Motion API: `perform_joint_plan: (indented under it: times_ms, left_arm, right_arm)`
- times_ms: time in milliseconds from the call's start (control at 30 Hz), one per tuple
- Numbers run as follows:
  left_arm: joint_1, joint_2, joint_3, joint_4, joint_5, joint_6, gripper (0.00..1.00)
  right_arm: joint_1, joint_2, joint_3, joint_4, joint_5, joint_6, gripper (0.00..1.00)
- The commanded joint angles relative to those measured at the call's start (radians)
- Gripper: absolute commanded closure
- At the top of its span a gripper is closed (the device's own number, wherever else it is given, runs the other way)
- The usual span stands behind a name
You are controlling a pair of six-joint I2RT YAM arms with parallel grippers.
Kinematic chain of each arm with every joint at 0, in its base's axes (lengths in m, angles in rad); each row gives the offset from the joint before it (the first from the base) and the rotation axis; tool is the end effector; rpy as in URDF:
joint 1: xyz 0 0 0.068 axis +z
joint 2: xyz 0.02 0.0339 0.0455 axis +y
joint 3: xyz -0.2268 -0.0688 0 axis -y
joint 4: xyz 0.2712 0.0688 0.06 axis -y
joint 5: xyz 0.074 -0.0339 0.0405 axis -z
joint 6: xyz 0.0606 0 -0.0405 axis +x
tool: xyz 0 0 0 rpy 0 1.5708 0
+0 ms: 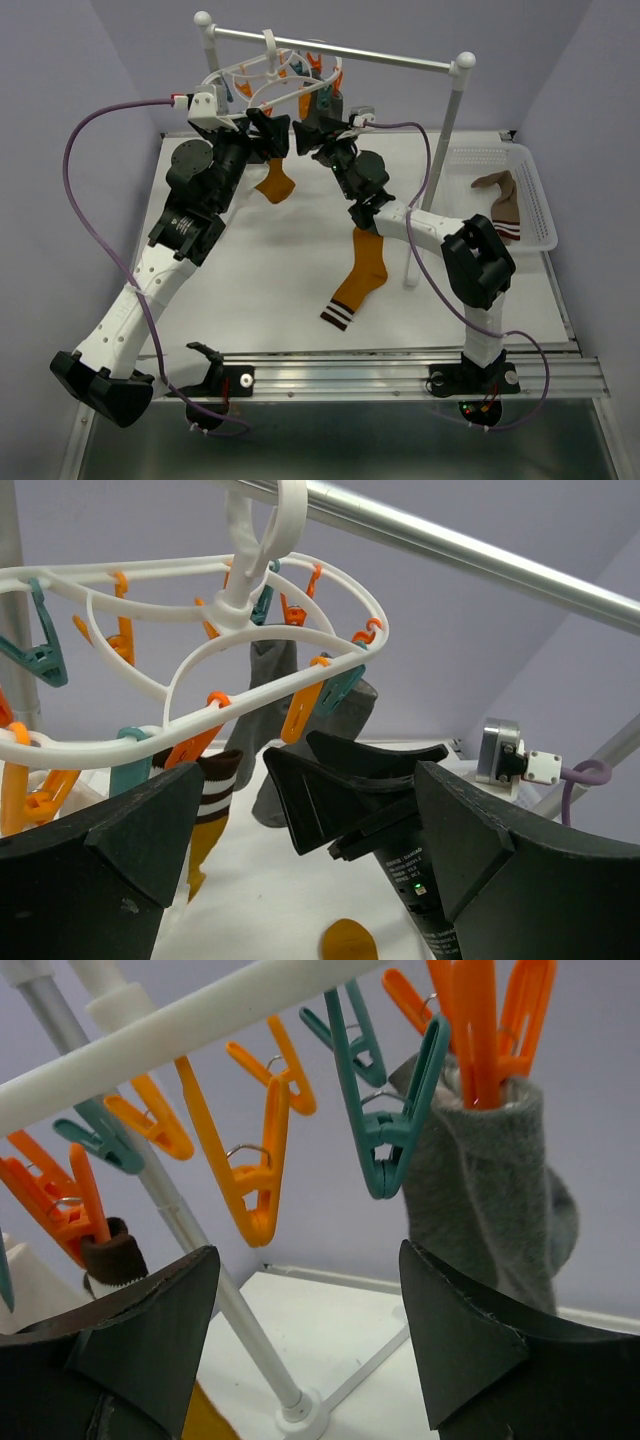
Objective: Clip the socks to the hanger
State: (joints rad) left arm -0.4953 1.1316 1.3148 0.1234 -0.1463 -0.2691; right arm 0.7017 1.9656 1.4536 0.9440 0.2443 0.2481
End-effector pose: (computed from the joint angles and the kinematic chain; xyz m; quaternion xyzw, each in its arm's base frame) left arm 0.2743 -0.1381 0.4676 0.0079 0.5922 -0.2600 0.7627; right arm 0.3865 0.3075 0.2979 -0.0203 0.5445 0.3238 0.7735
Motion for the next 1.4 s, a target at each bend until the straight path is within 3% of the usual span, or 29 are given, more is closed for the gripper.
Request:
perform_joint_plan:
  times_ms: [0, 133, 367, 633, 700, 933, 1167, 1367]
  left_arm:
    - [0.001, -0.030, -0.012, 0.050, -0.010, 0.002, 0.01]
    - [0.001, -0.024, -0.014, 0.053, -0.015, 0.001, 0.01]
    - [0.003, -0.021, -0.006, 0.051, -0.006, -0.004, 0.01]
    - [0.001, -0.018, -0.011, 0.051, 0.008, -0.019, 0.01]
    - [0.001, -0.018, -0.009, 0.050, 0.007, -0.022, 0.01]
    - [0.003, 0.008, 0.007, 0.053, 0.040, -0.035, 0.01]
    - [0.003, 0.068, 0.035, 0.058, 0.120, -0.074, 0.01]
    - [-0.005, 0.117, 0.064, 0.074, 0.168, -0.110, 0.01]
  right_arm:
    - [0.005, -0.014, 0.030, 0.139, 0.018, -0.078, 0.22]
    - [0.005, -0.043, 0.001, 0.147, 0.006, -0.076, 0.22]
    - [0.005, 0.012, 0.091, 0.114, -0.005, -0.101, 0.22]
    - [0.005, 0.088, 0.183, 0.159, 0.036, -0.159, 0.40]
    - [0.005, 0.082, 0.179, 0.162, 0.043, -0.164, 0.51]
    - [0.005, 0.030, 0.074, 0.219, 0.021, -0.168, 0.74]
    - [0.027, -0.022, 0.019, 0.194, 0.004, -0.182, 0.78]
    - [0.068, -0.019, 0.007, 0.210, 0.058, -0.320, 0.79]
